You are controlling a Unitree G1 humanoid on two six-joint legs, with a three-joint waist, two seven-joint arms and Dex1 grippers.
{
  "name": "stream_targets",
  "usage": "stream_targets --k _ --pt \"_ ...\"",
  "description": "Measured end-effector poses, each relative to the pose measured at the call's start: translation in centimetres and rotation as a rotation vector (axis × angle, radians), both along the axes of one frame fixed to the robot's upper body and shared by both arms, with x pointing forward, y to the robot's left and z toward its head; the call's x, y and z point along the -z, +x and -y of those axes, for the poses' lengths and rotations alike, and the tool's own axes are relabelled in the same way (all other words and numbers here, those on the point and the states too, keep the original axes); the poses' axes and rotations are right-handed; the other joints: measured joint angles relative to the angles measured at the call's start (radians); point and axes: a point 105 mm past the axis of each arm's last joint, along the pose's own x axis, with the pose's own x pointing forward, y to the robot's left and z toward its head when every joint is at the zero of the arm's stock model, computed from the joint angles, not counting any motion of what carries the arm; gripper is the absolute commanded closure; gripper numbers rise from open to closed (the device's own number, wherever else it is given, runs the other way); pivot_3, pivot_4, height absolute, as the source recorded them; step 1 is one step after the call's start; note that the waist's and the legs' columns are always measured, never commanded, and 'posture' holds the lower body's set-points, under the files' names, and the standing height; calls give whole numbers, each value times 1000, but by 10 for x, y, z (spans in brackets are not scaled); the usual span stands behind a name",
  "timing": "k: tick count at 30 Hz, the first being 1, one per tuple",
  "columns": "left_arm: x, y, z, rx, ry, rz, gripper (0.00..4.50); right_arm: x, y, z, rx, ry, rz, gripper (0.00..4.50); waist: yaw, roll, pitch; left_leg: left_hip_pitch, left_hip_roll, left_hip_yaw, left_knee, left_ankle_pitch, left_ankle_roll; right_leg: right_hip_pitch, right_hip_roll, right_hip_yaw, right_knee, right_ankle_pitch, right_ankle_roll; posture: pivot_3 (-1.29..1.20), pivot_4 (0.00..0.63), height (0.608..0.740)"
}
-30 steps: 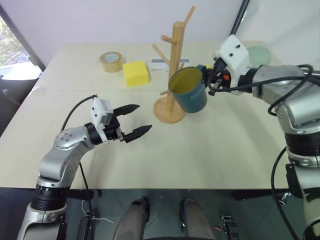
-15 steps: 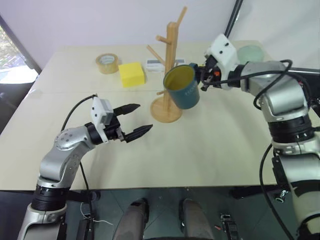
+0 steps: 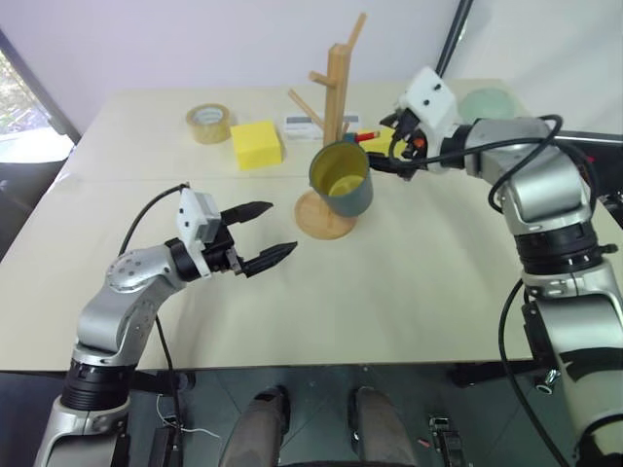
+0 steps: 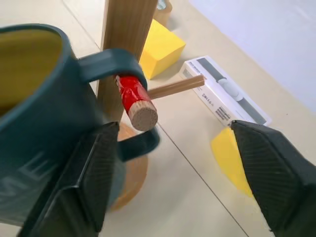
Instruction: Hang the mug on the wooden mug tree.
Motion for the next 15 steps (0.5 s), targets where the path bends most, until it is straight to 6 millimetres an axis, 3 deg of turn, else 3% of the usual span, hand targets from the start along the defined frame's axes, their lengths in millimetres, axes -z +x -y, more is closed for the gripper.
stream_targets --k 5,9,12,15 --pt "6 4 -10 -81 -24 -28 0 8 -16 45 97 90 45 1013 8 -1 0 0 0 0 0 0 0 2 -1 0 -1 0 0 0 150 740" --pt "22 20 -35 -260 -48 -77 0 27 -29 75 183 238 79 1013 1 -1 -1 3 0 1 1 0 0 4 0 0 0 0 0 0 150 740" --pt "44 30 -64 -435 -83 -134 0 62 -41 93 257 402 49 1013 1 -2 -1 9 2 0 0 0 0 9 2 0 0 -1 -1 0 150 740" --pt "60 35 -89 -584 -105 -168 0 100 -52 96 305 559 -2 1013 1 -1 -1 13 2 -1 -1 0 0 12 2 0 0 -2 -4 0 150 740"
